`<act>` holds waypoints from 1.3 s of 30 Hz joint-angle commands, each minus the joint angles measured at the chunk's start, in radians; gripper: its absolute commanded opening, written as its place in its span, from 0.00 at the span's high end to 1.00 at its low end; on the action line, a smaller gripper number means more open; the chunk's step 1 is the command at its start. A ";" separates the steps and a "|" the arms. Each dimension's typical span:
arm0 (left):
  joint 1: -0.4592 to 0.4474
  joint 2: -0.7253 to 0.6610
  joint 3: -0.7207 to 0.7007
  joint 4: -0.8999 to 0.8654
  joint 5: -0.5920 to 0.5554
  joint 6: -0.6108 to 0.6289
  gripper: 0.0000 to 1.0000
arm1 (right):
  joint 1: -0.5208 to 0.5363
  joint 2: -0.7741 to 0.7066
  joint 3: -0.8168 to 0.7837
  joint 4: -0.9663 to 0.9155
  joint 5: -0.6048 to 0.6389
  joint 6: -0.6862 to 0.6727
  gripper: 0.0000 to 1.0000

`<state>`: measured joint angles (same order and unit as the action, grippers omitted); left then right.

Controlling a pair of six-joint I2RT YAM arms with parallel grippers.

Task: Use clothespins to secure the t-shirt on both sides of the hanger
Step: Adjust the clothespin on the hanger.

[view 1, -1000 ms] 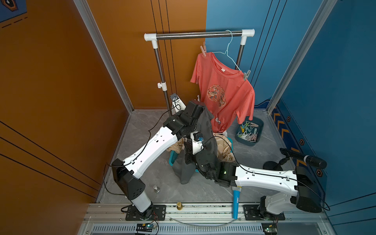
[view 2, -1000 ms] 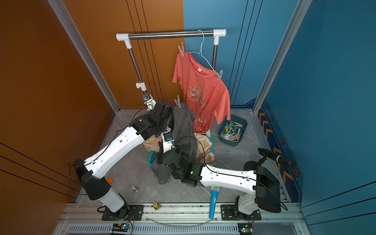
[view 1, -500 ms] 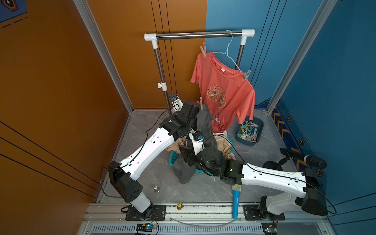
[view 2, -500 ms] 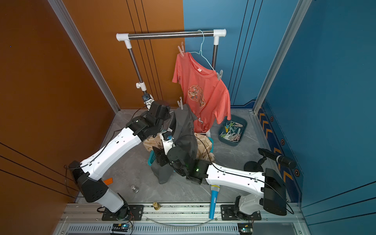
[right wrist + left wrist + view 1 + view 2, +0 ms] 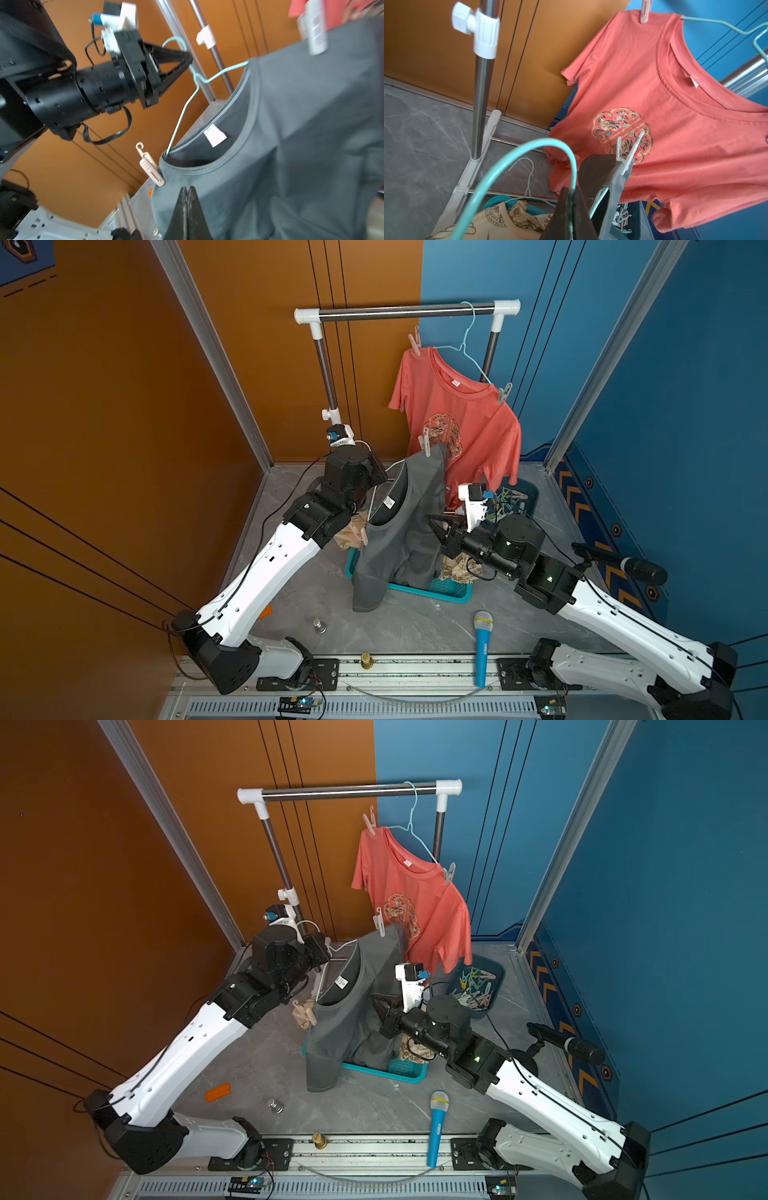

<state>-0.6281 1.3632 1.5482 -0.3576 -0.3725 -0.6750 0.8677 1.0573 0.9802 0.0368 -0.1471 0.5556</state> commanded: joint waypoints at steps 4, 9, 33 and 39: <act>-0.040 0.039 0.034 0.039 0.060 0.040 1.00 | 0.058 0.220 0.151 -0.001 -0.220 0.054 1.00; -0.059 0.060 0.068 0.017 0.049 0.055 1.00 | 0.083 0.326 0.225 0.020 -0.172 0.048 1.00; -0.048 0.031 0.102 -0.017 0.075 0.136 1.00 | 0.033 0.210 0.200 -0.082 -0.108 -0.022 1.00; -0.054 0.009 0.113 -0.029 0.184 0.263 1.00 | -0.025 0.054 0.174 -0.234 0.017 -0.129 0.98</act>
<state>-0.6811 1.4128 1.6184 -0.3866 -0.2707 -0.5030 0.8722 1.1675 1.1782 -0.0803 -0.2207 0.5117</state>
